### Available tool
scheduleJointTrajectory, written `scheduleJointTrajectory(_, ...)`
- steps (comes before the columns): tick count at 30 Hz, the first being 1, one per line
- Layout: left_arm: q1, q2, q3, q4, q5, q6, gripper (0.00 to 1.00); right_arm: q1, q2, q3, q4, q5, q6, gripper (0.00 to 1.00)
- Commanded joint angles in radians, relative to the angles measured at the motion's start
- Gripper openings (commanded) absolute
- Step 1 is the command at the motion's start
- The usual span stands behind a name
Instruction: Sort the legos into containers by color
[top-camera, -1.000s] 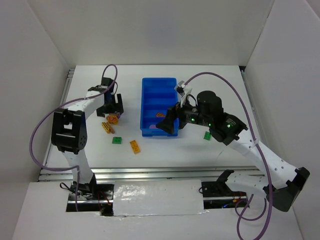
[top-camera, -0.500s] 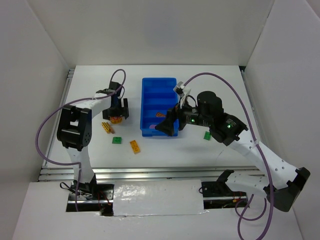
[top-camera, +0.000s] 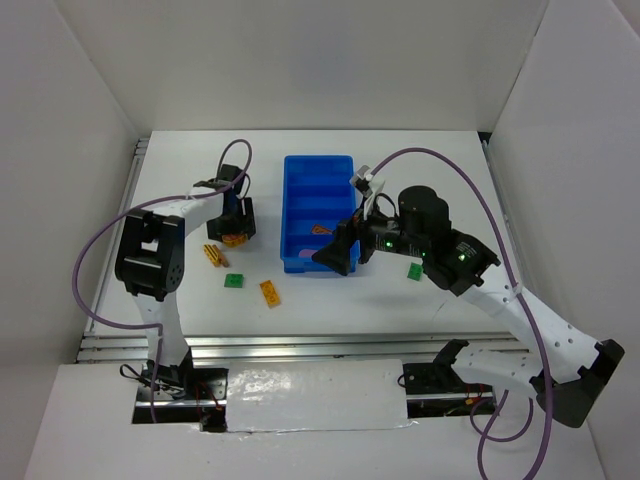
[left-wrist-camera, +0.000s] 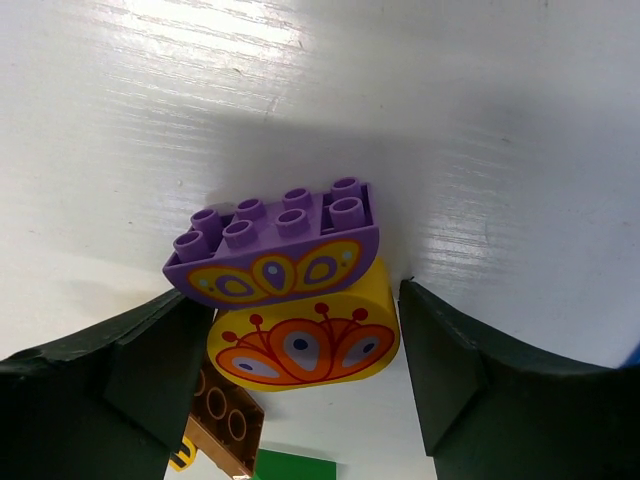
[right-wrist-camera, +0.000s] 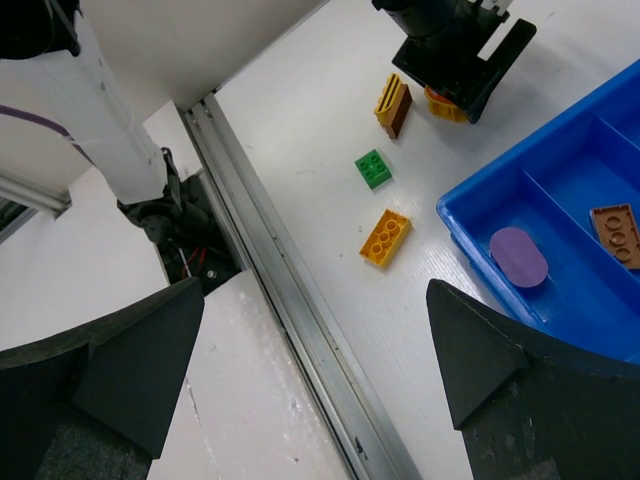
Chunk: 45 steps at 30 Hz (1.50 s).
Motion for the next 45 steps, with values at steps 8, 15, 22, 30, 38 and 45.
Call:
scheduleJointTrajectory(8, 0.000, 0.039, 0.019, -0.005, -0.027, -0.029, 0.45, 0.016, -0.015, -0.006, 0.051, 0.000, -0.017, 1.00)
scheduleJointTrajectory(15, -0.005, -0.024, 0.048, -0.019, 0.046, -0.027, 0.00, 0.016, -0.021, -0.018, 0.067, 0.077, 0.001, 1.00)
scheduleJointTrajectory(22, -0.049, -0.275, 0.117, -0.027, 0.137, 0.065, 0.00, -0.006, -0.015, 0.012, 0.059, 0.273, 0.099, 1.00)
scheduleJointTrajectory(30, -0.167, -0.541, 0.165, -0.078, 0.368, 0.313, 0.00, -0.168, -0.061, 0.102, 0.058, 0.251, 0.322, 1.00)
scheduleJointTrajectory(38, -0.272, -0.820, 0.004, 0.036, 0.787, 0.511, 0.00, -0.162, 0.019, 0.236, -0.022, 0.158, 0.389, 0.99)
scheduleJointTrajectory(45, -0.276, -0.799, 0.025, 0.013, 0.993, 0.544, 0.00, -0.052, 0.177, 0.472, -0.256, 0.152, 0.375, 0.94)
